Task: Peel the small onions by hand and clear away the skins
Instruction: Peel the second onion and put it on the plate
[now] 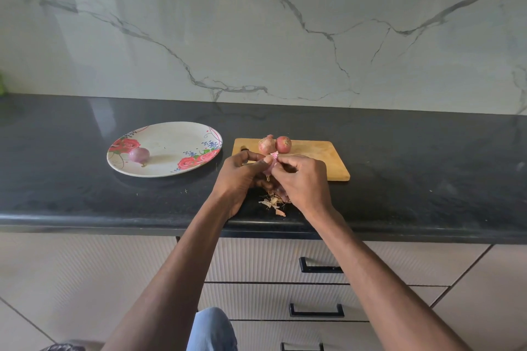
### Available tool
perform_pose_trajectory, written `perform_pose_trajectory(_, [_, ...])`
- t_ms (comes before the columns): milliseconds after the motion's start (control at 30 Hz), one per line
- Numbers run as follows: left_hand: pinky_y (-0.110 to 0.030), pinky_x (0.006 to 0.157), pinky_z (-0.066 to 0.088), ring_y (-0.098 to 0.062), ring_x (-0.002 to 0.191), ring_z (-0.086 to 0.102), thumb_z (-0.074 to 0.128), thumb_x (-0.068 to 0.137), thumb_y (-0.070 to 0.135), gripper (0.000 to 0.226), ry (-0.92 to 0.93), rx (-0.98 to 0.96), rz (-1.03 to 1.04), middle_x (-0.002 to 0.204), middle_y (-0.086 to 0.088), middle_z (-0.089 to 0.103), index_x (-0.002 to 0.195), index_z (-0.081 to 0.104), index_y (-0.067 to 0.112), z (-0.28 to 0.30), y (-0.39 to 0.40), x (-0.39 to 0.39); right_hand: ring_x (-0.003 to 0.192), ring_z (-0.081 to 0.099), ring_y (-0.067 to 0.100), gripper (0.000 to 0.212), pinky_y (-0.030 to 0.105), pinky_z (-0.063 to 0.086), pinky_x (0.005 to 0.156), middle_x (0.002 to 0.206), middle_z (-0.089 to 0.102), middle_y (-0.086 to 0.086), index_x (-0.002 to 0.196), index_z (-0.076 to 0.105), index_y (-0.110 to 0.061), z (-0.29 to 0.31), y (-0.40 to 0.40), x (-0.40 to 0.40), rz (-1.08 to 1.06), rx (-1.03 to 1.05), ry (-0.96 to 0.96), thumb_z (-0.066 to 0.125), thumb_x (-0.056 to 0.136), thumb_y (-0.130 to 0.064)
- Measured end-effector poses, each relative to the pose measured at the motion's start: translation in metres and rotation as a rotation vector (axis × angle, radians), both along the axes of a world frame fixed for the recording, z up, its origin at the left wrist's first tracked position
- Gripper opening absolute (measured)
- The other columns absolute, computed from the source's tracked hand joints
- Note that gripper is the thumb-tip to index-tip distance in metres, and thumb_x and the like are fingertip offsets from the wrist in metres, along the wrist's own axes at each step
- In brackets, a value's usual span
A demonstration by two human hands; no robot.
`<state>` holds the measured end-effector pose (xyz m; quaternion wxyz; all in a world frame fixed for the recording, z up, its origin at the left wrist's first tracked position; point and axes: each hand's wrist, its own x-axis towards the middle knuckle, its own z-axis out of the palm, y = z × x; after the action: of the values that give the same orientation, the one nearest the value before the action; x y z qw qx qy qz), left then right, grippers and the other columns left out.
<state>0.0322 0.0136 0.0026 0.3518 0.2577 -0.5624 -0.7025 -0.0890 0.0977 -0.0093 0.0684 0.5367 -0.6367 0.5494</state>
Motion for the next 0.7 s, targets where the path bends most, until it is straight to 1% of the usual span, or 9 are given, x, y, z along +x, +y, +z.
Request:
perform_pose_trajectory(67, [-0.032,0.061,0.058,-0.026,0.063,0.065,0.072,0.091,0.016,0.022,0.002,-0.024,-0.004,0.079,-0.015,0.071,0.101,0.062,-0.001,-0.0008,0.0,-0.0001,0.061,0.061,0.02,0.023,0.042,0.05,0.055,0.067,0.07,0.003,0.076,0.077,-0.006,-0.0033,-0.0031,-0.0025,-0.012,-0.008,0.043,0.072,0.092,-0.022])
perform_pose_trajectory(167, [-0.032,0.06,0.057,-0.026,0.06,0.062,0.072,0.091,0.015,0.021,-0.002,-0.044,-0.008,0.077,-0.015,0.07,0.1,0.062,-0.001,-0.001,0.0,-0.0006,0.058,0.055,0.02,0.028,0.042,0.047,0.055,0.062,0.064,0.003,0.069,0.072,-0.004,-0.005,-0.0057,-0.0035,-0.04,-0.019,0.1,0.07,0.092,-0.021])
perform_pose_trajectory(333, [-0.034,0.062,0.057,-0.027,0.06,0.062,0.072,0.091,0.016,0.021,-0.013,-0.067,-0.005,0.078,-0.016,0.07,0.1,0.062,-0.001,-0.003,-0.0015,-0.0017,0.058,0.055,0.02,0.027,0.042,0.047,0.056,0.061,0.063,0.003,0.066,0.069,-0.004,-0.0057,-0.0057,-0.0029,-0.067,-0.01,0.111,0.07,0.089,-0.016])
perform_pose_trajectory(500, [-0.035,0.062,0.057,-0.03,0.06,0.061,0.075,0.087,0.018,0.026,-0.011,-0.081,-0.008,0.08,-0.019,0.07,0.099,0.063,-0.002,-0.0042,-0.0022,-0.0029,0.058,0.054,0.018,0.027,0.042,0.048,0.055,0.06,0.062,0.002,0.064,0.066,-0.005,-0.0044,-0.0049,-0.0009,-0.087,-0.002,0.116,0.071,0.088,-0.014])
perform_pose_trajectory(700, [-0.036,0.065,0.057,-0.029,0.063,0.062,0.074,0.09,0.015,0.023,-0.032,-0.094,-0.005,0.081,-0.019,0.07,0.101,0.063,-0.002,-0.0035,-0.0018,-0.0031,0.056,0.059,0.017,0.023,0.04,0.05,0.051,0.062,0.064,0.002,0.067,0.068,-0.006,-0.0029,-0.0033,0.0011,-0.109,0.015,0.105,0.073,0.088,-0.015])
